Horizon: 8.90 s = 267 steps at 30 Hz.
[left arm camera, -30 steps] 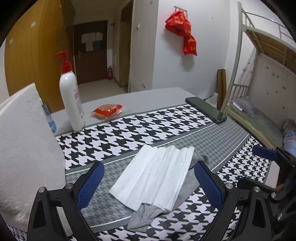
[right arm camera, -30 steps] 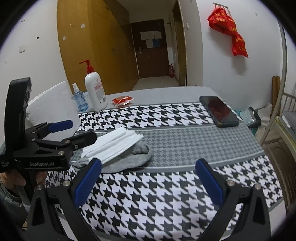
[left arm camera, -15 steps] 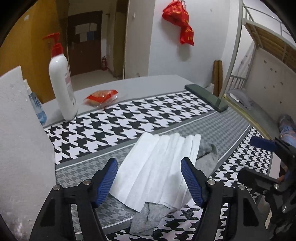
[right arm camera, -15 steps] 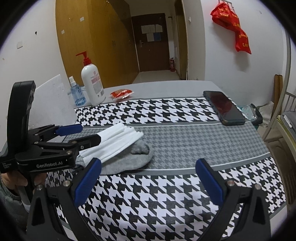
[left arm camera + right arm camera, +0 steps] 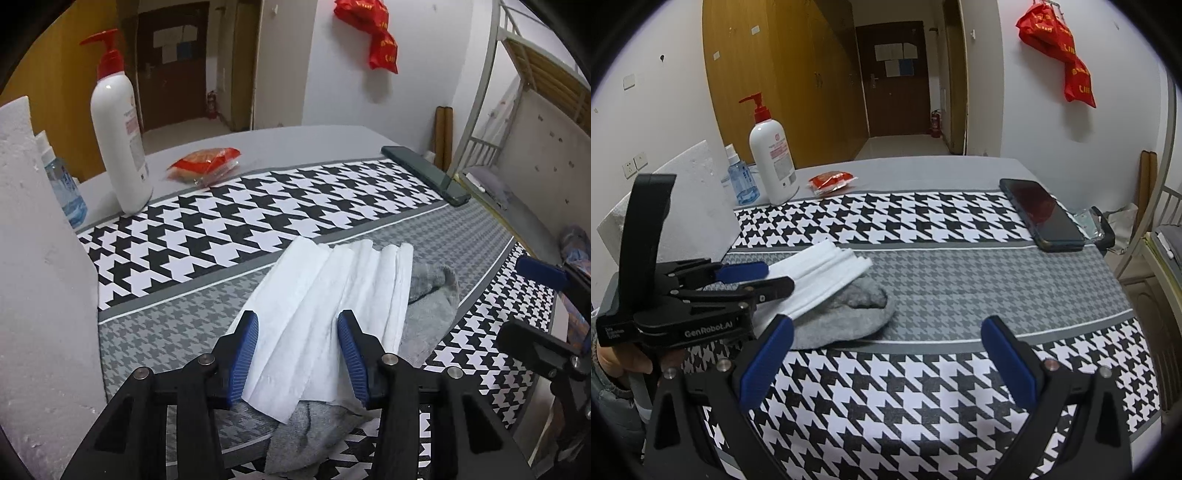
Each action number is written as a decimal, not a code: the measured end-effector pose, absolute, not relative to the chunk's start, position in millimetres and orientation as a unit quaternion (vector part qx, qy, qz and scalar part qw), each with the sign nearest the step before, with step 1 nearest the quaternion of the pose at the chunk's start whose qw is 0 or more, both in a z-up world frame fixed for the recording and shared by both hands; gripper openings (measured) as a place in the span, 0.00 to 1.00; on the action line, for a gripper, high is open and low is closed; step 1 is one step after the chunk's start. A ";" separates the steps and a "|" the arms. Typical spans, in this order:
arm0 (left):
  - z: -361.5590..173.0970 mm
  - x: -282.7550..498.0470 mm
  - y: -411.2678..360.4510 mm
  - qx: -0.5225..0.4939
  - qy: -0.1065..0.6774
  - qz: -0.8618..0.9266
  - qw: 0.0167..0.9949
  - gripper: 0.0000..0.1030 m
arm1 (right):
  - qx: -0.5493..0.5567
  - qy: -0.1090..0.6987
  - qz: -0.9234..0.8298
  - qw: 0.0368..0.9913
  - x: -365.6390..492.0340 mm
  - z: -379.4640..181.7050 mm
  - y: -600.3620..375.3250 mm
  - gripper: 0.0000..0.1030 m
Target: Organize soft objects
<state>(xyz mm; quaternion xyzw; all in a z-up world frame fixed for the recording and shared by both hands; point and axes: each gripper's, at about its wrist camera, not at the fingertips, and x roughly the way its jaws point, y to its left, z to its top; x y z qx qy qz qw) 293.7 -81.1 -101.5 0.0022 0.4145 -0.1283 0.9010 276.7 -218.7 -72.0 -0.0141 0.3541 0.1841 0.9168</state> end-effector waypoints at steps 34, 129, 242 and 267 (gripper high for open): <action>-103.8 290.1 -71.5 -0.018 0.421 -0.135 0.897 0.19 | -0.055 0.400 0.245 0.882 319.7 -90.0 -186.0 0.70; -105.0 288.8 -69.7 -0.012 0.427 -0.135 0.894 0.07 | -0.095 0.384 0.170 0.903 269.7 -89.7 -223.6 0.71; -64.2 250.9 -69.7 0.004 0.355 -0.167 0.920 0.06 | -0.022 0.365 0.216 0.905 261.7 -73.0 -205.6 0.20; -14.2 180.3 -30.5 0.004 0.264 -0.164 0.950 0.06 | 0.005 0.289 0.202 0.936 213.6 -29.2 -183.0 0.21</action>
